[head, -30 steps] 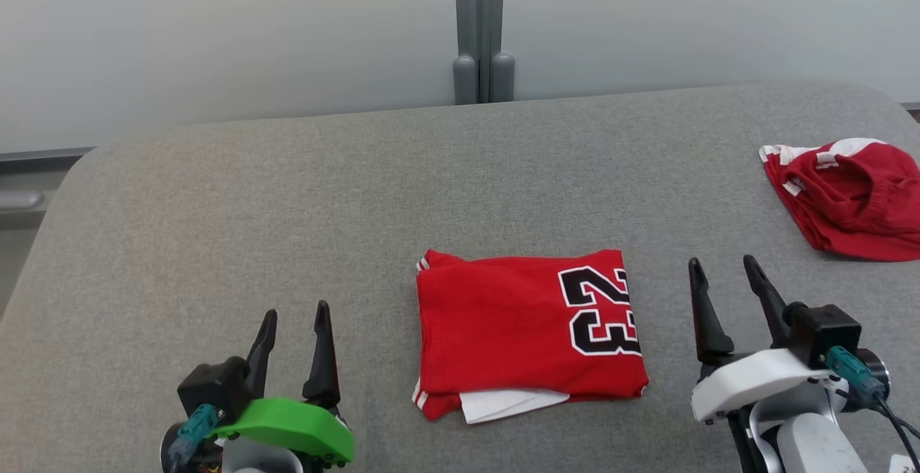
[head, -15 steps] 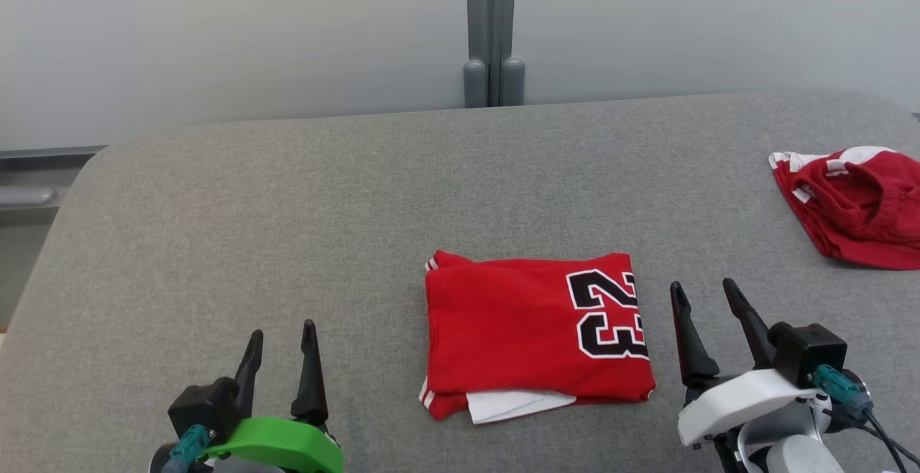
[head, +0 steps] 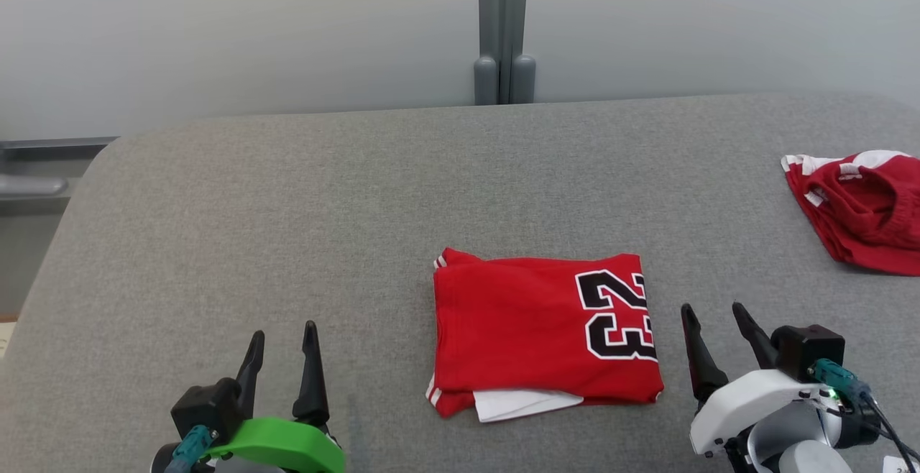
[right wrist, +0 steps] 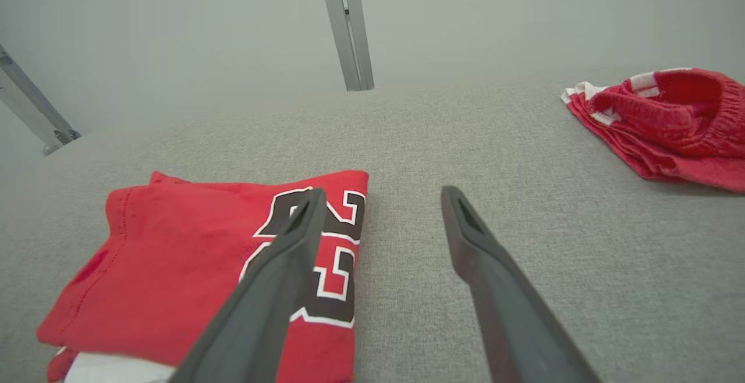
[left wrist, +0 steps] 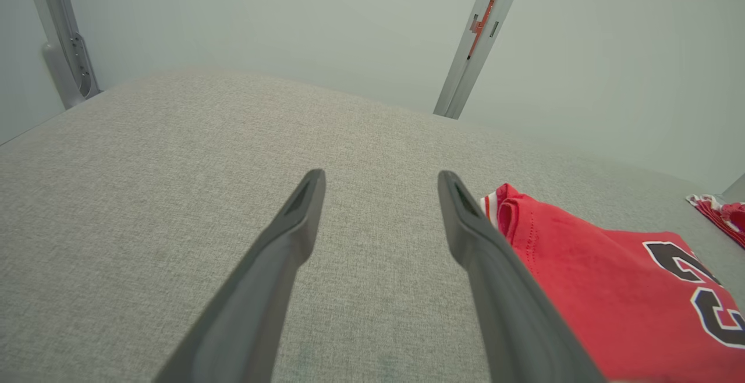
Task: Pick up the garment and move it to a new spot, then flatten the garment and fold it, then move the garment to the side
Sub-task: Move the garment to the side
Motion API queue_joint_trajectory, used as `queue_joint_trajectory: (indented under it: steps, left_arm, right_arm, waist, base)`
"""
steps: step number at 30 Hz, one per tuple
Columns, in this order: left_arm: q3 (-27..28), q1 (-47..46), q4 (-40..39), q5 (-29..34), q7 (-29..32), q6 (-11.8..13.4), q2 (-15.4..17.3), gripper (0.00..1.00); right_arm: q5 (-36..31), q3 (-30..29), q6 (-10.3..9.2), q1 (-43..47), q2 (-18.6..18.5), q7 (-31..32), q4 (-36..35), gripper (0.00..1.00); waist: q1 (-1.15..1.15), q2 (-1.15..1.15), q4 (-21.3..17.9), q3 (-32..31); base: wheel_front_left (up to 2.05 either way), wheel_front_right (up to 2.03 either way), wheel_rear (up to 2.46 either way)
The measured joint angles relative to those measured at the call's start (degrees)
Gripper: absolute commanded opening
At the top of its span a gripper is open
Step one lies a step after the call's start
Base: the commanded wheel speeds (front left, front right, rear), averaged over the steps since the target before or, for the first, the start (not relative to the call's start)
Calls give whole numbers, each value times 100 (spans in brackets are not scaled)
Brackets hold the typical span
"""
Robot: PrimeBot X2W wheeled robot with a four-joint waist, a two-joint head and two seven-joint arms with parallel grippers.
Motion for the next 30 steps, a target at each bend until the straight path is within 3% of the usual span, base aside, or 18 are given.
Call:
queue_joint_trajectory:
  steps: [15,24,25,26,27,28,30]
  left_arm:
    - [343,-74,-431,177,-1,5,29,100]
    - [394,-91,-377,255,-1,-53,-44,100]
    - [409,-90,-369,281,-1,-58,-48,100]
    - [426,-89,-364,287,-1,-59,-52,100]
    - [442,-86,-360,293,-1,-59,-52,100]
    - [458,-83,-356,309,-1,-60,-48,100]
    - [459,-80,-354,342,-1,-89,-43,100]
  right_arm:
    - [-148,-183,2,-494,23,1559,285,100]
    - [-263,-515,0,-718,2,1816,1073,100]
    - [-244,-519,0,-727,0,1791,1137,80]
    - [-238,-519,0,-754,-8,1764,1209,44]
    - [-236,-506,0,-780,-9,1759,1261,44]
    - [-233,-463,1,-823,-10,1724,1321,4]
    - [-181,-363,2,-866,9,1599,1399,0]
  waist:
    - [0,0,525,379]
    - [0,0,936,653]
    - [0,0,968,669]
    - [0,0,992,680]
    - [0,0,1000,684]
    - [0,0,993,684]
    - [0,0,948,682]
  base:
    - [0,0,0]
    - [0,0,0]
    - [0,0,0]
    - [0,0,0]
    - [0,0,0]
    - [0,0,0]
    - [0,0,0]
